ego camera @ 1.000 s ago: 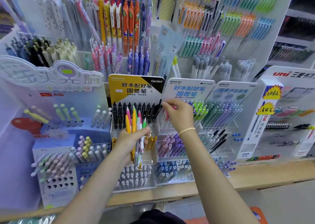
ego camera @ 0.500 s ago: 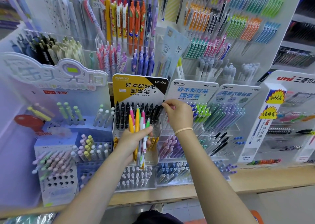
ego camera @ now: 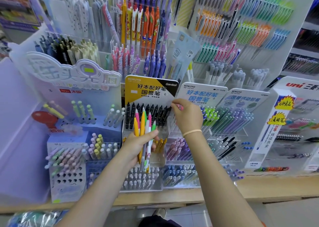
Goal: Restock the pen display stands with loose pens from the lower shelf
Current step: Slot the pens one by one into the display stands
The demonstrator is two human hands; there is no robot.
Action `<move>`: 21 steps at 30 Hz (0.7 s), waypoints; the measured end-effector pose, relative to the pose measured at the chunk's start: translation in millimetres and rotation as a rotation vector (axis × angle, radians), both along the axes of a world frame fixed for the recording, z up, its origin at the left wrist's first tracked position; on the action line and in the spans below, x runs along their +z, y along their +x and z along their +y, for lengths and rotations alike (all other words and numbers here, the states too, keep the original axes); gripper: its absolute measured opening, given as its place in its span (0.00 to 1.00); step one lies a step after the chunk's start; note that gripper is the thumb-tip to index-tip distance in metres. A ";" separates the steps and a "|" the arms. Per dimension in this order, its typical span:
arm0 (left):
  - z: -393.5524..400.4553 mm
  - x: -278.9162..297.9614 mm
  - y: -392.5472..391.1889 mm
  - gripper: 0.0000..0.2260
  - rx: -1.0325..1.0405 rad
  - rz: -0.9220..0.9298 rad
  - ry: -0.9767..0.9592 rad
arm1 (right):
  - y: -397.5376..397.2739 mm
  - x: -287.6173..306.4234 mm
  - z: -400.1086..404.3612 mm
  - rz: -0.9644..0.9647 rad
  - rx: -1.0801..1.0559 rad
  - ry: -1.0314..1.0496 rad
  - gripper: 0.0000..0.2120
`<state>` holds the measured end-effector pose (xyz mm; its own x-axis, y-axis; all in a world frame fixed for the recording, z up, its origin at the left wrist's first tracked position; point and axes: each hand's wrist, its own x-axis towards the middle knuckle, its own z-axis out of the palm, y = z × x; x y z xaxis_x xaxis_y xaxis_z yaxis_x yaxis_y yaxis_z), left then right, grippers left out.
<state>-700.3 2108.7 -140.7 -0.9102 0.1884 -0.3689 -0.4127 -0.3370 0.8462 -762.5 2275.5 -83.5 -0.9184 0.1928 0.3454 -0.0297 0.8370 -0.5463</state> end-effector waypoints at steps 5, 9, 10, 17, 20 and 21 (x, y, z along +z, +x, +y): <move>-8.2 2.8 7.8 0.13 -0.021 0.038 0.076 | 36.9 -0.7 -18.7 -0.151 0.316 -0.321 0.06; -17.1 -1.1 18.3 0.13 -0.019 0.033 0.058 | 56.0 -10.5 -27.5 -0.463 0.380 -0.595 0.09; -19.5 -3.6 21.8 0.13 -0.020 0.028 0.051 | 59.0 -14.0 -29.1 -0.493 0.380 -0.628 0.09; -40.8 -22.0 48.9 0.13 0.008 -0.095 0.024 | 80.2 -33.3 -30.7 -0.468 0.234 -0.935 0.09; -53.8 -28.5 61.5 0.05 0.073 -0.145 0.001 | 91.3 -38.3 -27.9 -0.400 0.151 -1.002 0.08; -57.7 -29.8 64.9 0.04 0.115 -0.163 -0.009 | 95.0 -39.6 -28.1 -0.374 0.126 -1.022 0.08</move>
<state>-635.5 2051.0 -170.5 -0.8535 0.0824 -0.5146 -0.5039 -0.3827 0.7744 -667.4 2247.4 -123.0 -0.9652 0.1274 -0.2286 0.2287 -0.0136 -0.9734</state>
